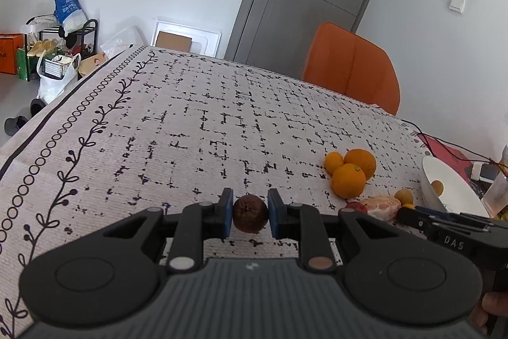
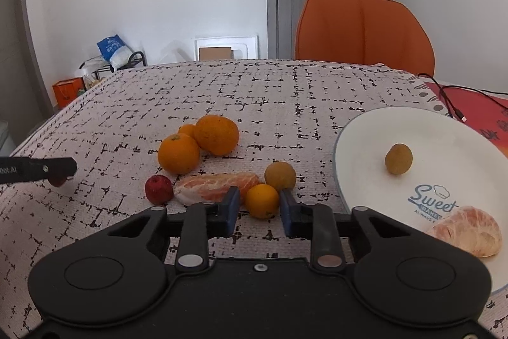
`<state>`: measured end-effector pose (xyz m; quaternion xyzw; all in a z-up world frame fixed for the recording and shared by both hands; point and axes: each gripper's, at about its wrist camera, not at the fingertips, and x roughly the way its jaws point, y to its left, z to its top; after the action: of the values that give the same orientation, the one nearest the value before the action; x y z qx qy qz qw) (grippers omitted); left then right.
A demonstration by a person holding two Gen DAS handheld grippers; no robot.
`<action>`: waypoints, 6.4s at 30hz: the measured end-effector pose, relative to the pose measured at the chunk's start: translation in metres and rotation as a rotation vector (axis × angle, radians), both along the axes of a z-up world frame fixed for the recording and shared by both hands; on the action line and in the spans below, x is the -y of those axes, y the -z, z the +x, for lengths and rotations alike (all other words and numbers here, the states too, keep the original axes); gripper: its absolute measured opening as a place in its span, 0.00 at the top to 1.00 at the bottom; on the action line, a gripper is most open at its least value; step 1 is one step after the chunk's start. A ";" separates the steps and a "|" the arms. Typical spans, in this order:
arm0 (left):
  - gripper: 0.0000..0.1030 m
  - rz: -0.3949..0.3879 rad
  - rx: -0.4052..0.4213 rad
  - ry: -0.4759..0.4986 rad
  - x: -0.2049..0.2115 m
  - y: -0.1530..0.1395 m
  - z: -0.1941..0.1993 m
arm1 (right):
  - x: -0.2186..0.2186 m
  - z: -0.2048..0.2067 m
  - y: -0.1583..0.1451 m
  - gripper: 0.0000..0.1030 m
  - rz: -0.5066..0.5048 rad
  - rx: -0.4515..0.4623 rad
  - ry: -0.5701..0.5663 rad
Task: Organize fruits
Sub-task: 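Grasp the dark brown fruit with left tool while right tool grasps a small orange, then carry both fruits onto the white plate and open both tools, then grasp the yellow plum with right tool while left tool reaches toward the oranges, then grasp the large orange with left tool while right tool carries the plum toward the plate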
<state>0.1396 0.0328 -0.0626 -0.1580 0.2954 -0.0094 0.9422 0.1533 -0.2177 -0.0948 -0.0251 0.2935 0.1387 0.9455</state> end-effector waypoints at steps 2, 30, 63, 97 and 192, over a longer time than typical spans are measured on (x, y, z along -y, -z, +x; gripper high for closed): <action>0.79 -0.008 0.011 0.001 -0.002 -0.002 -0.002 | 0.000 -0.001 -0.001 0.79 0.006 -0.001 -0.003; 0.79 0.083 0.085 0.182 0.102 -0.039 0.003 | 0.094 -0.043 -0.037 0.79 0.186 0.139 0.111; 0.79 0.203 0.062 0.385 0.243 -0.039 0.046 | 0.200 -0.052 -0.015 0.79 0.314 0.168 0.240; 0.19 0.204 0.101 0.173 0.160 -0.058 0.014 | 0.167 -0.061 -0.036 0.00 0.370 0.198 0.254; 0.47 -0.037 -0.037 0.214 0.056 -0.006 0.070 | 0.006 0.032 -0.017 0.79 -0.041 -0.058 -0.051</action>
<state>0.2093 -0.0236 -0.0569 -0.1428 0.3279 -0.1124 0.9271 0.1854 -0.2233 -0.0775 -0.0478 0.3228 0.1575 0.9321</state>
